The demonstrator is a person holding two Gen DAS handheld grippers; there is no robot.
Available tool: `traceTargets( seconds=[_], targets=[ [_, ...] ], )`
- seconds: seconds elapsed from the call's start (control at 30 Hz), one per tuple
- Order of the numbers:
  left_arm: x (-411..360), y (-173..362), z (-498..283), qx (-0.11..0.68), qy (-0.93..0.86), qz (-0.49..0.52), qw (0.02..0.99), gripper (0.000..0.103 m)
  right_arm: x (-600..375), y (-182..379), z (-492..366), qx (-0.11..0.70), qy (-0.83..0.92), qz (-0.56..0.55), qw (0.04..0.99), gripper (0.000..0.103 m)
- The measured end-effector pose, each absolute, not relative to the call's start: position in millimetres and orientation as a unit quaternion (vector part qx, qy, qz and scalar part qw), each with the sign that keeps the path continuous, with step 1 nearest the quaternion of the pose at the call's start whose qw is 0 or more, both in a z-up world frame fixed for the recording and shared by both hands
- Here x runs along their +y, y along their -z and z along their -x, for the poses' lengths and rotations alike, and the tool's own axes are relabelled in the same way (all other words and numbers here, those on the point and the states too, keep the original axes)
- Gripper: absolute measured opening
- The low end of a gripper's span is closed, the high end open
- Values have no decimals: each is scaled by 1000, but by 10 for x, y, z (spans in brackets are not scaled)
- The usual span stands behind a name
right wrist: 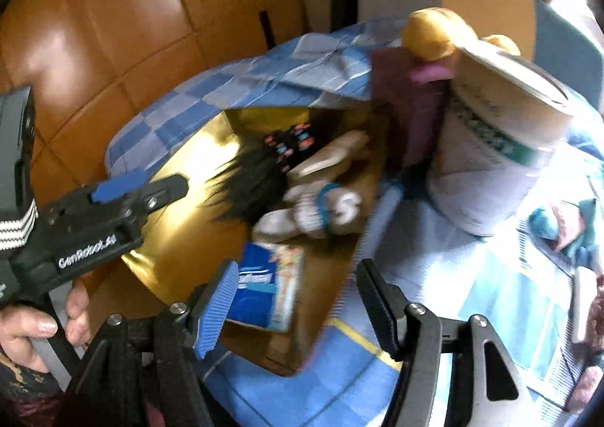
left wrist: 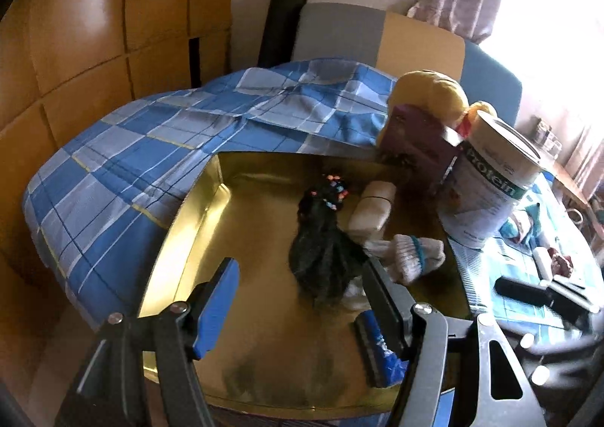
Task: Organize soft objects
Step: 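Carry the Tempo tissue pack into the gold tray and open the right tool, then reach the left tool to the blue teddy bear and grasp its pink bib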
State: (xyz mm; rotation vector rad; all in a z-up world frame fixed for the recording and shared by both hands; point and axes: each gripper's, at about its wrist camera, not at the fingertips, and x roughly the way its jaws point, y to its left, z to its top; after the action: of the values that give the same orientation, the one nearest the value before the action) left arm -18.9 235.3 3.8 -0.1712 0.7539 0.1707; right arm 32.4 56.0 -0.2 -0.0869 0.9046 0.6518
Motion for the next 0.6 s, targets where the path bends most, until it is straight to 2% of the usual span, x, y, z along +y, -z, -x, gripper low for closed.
traceTargets(
  seconds=[0.6],
  targets=[
    [1825, -7, 207, 385, -23, 26, 922, 69, -459, -79, -567, 417, -194, -16, 888, 66]
  ],
)
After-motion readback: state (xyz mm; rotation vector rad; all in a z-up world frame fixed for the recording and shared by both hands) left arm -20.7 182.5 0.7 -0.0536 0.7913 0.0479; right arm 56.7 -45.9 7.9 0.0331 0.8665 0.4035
